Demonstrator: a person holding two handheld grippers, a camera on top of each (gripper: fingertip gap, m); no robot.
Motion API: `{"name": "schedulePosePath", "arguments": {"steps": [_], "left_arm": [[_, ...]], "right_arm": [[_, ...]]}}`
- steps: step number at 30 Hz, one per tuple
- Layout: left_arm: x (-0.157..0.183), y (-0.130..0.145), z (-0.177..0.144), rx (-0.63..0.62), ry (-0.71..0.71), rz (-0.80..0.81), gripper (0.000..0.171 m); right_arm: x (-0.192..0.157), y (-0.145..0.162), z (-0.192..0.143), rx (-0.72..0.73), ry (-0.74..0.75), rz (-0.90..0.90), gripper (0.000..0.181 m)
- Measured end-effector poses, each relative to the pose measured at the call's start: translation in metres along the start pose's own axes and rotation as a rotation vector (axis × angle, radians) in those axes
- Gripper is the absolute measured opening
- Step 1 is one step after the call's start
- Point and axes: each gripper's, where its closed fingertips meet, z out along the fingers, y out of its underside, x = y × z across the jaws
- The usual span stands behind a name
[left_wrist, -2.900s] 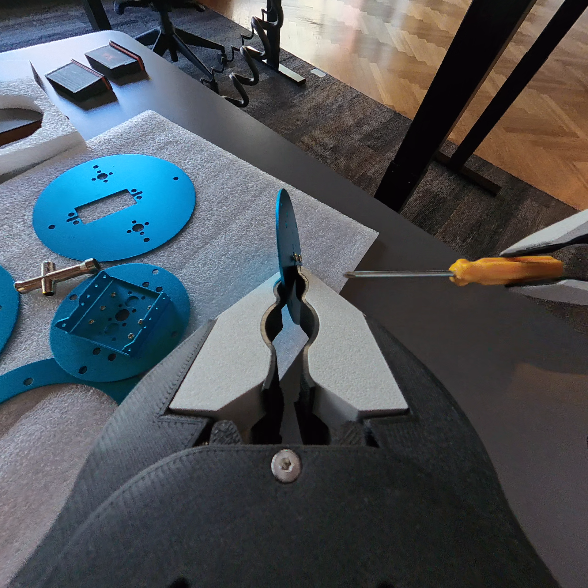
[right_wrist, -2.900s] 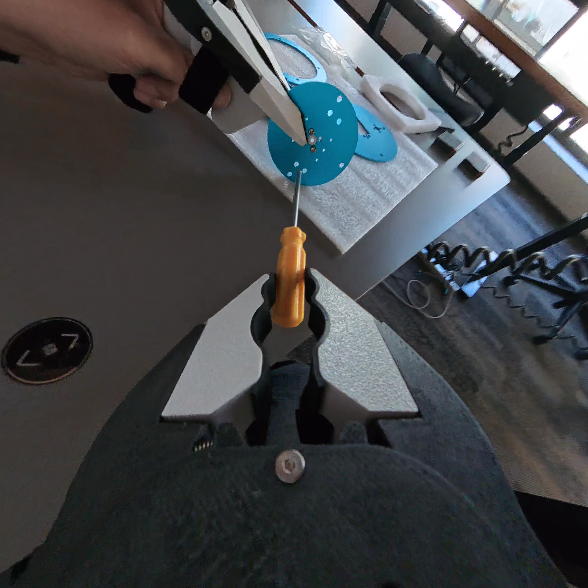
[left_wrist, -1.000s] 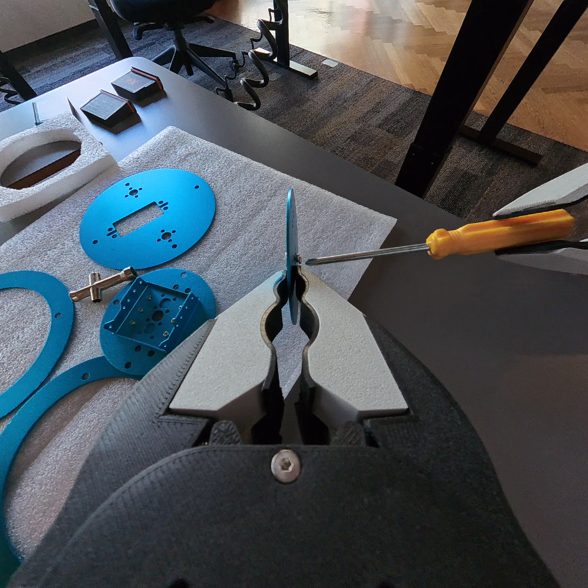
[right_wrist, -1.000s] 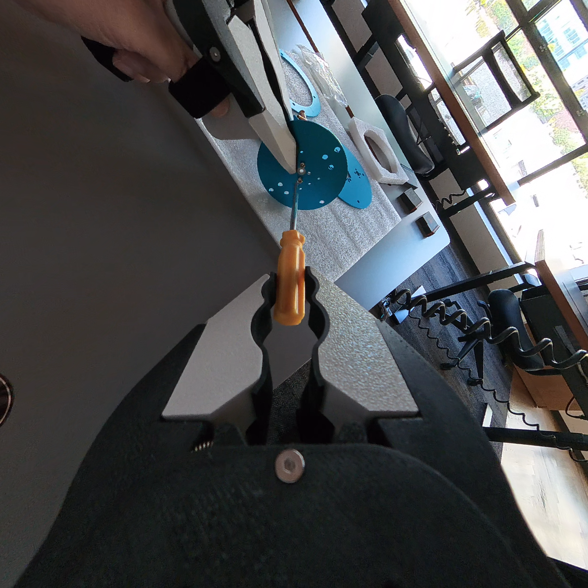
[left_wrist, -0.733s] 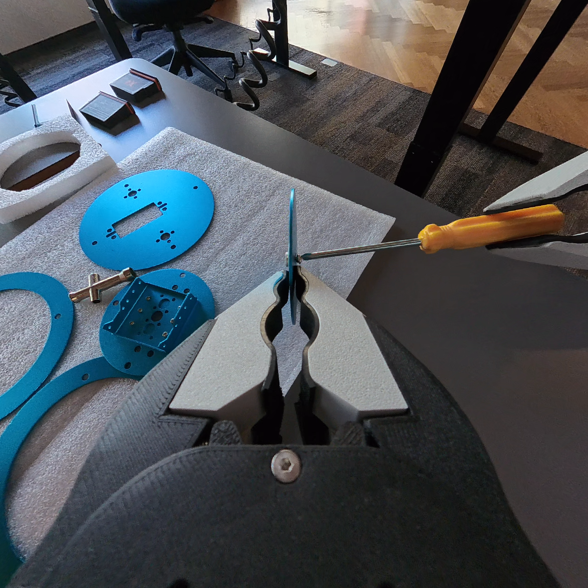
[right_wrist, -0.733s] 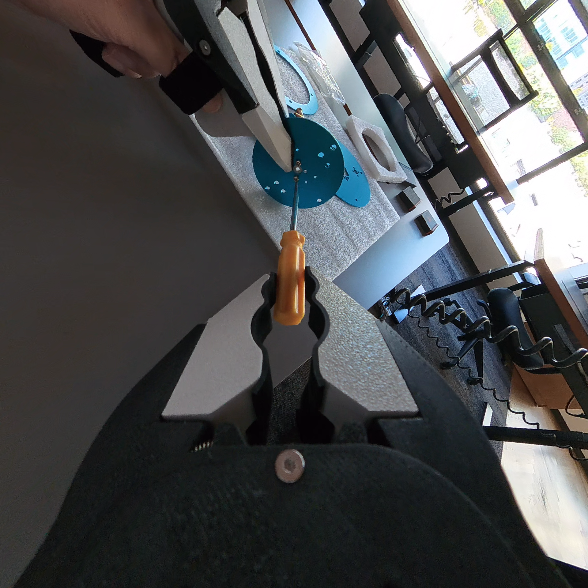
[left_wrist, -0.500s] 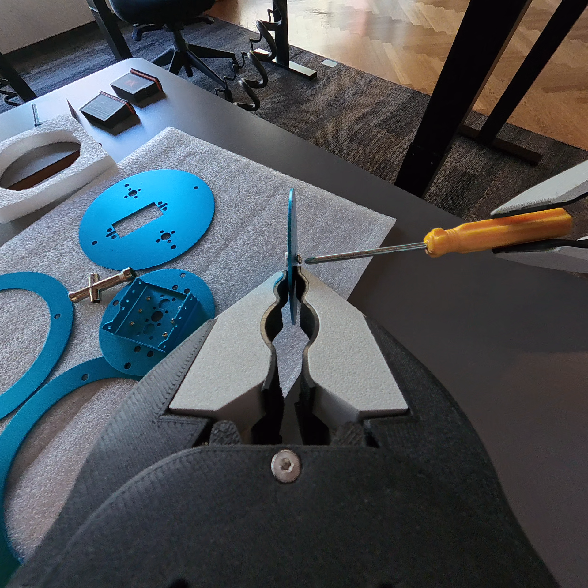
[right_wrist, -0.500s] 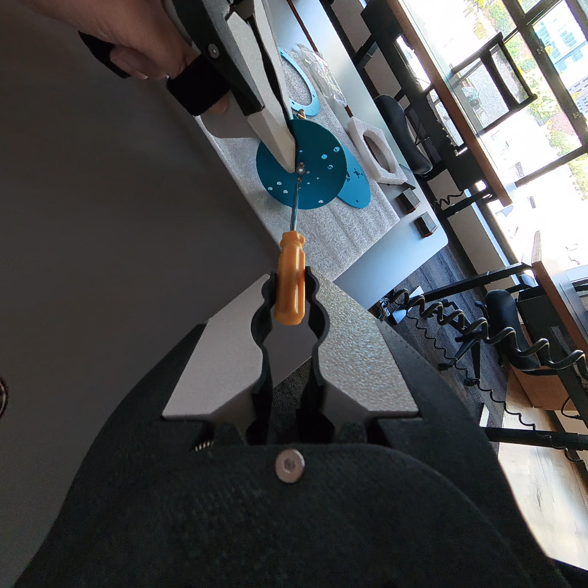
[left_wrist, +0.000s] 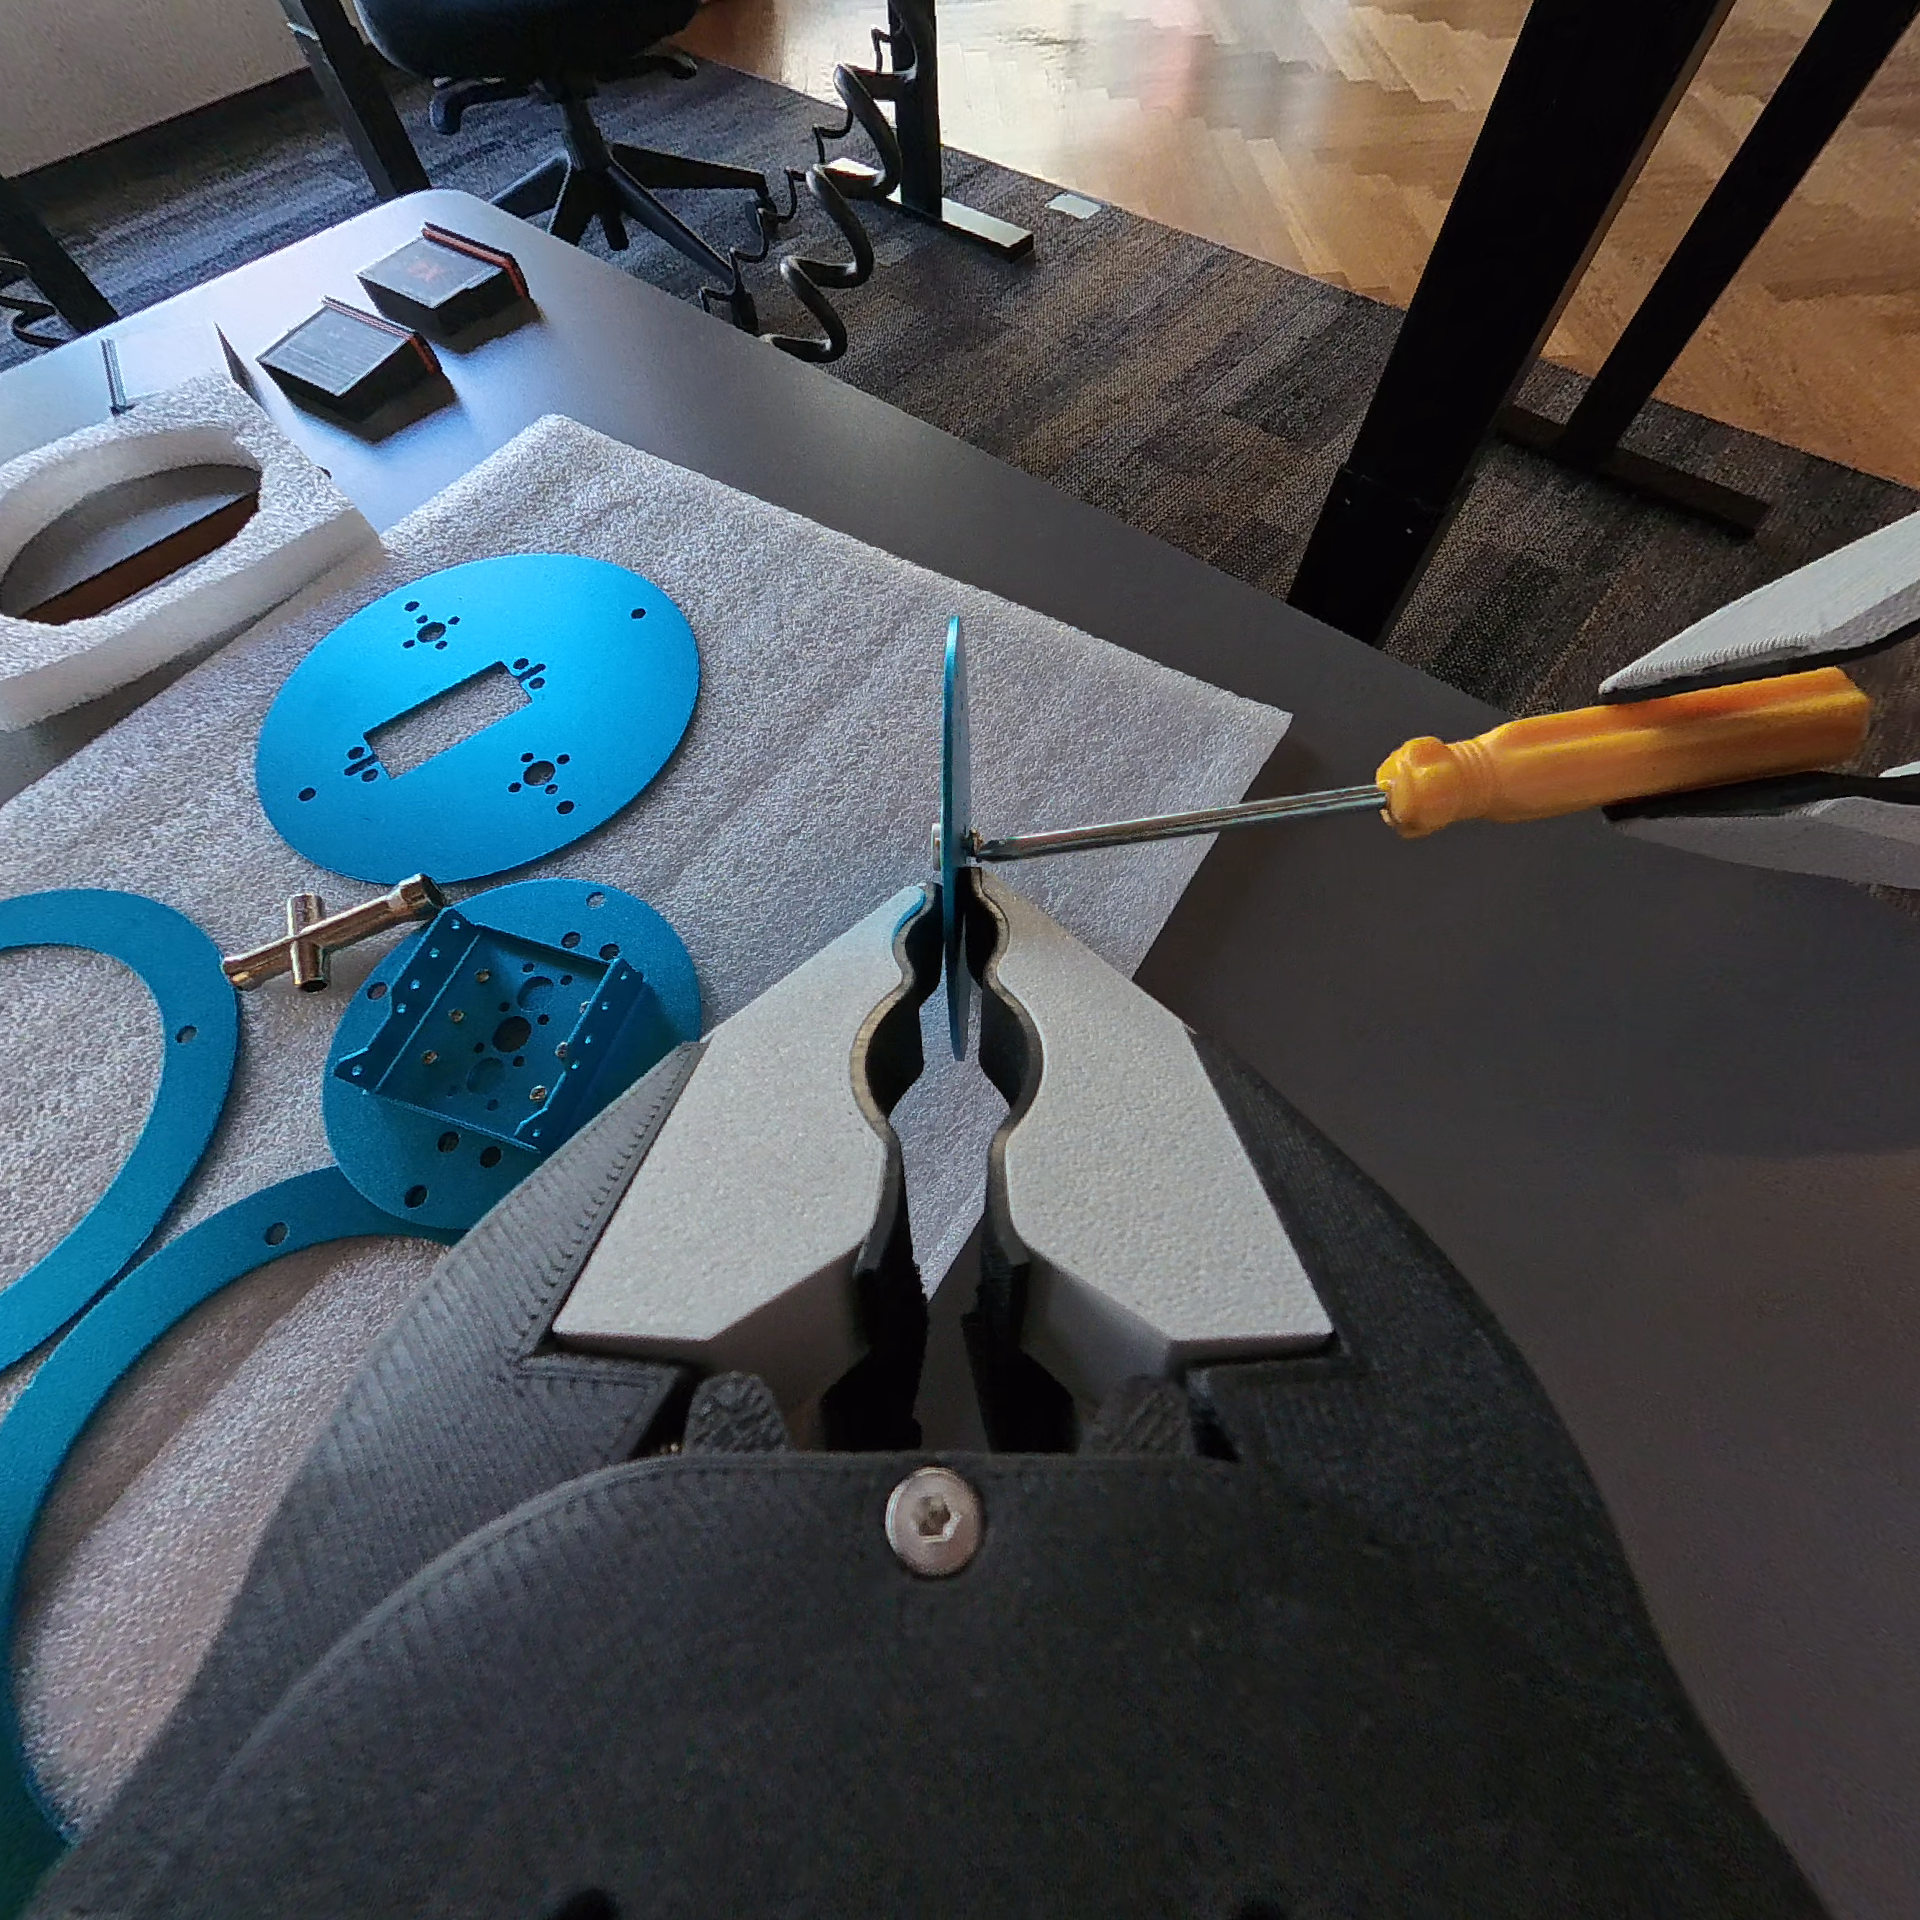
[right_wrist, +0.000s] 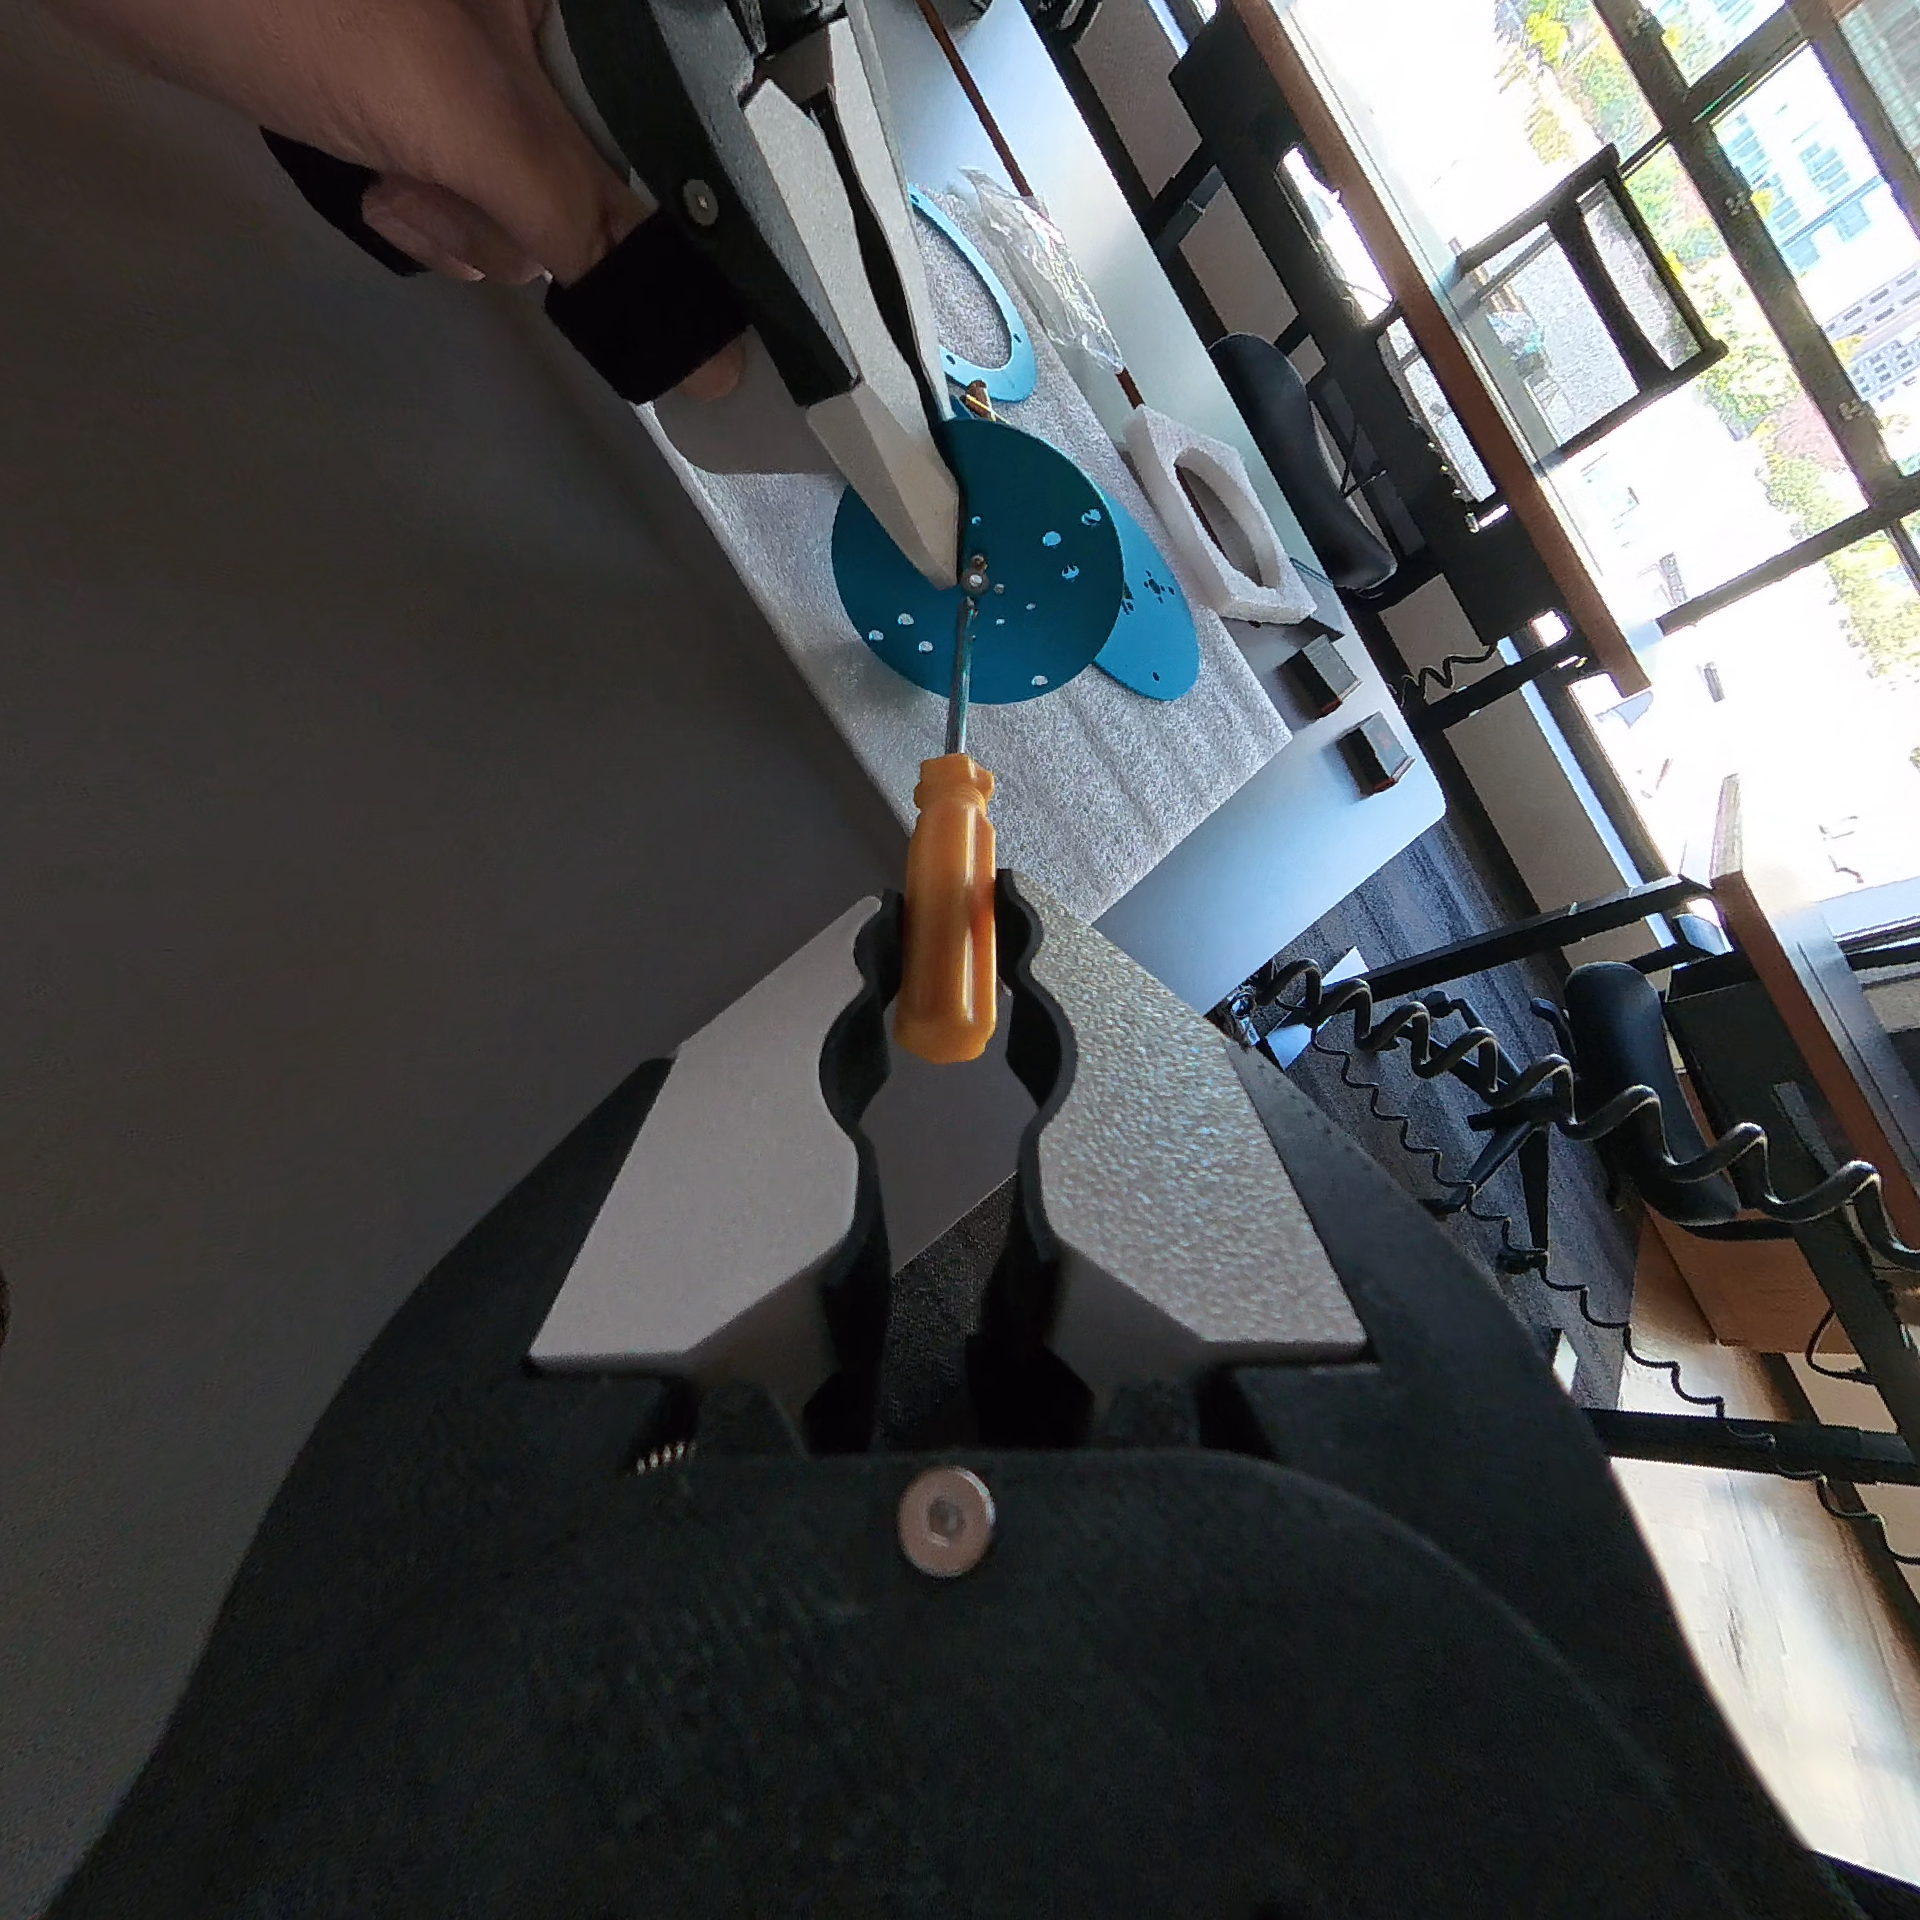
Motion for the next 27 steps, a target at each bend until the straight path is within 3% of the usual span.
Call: {"name": "schedulePosePath", "arguments": {"steps": [18, 27], "left_arm": [[-0.001, 0.0002, 0.0001, -0.002, 0.001, -0.008, 0.002], [-0.0006, 0.0003, 0.0003, -0.017, 0.007, -0.024, 0.002]], "right_arm": [[0.0033, 0.0048, 0.0017, -0.008, 0.01, -0.029, 0.016], [0.0079, 0.0023, 0.0007, -0.028, 0.176, -0.703, 0.016]]}}
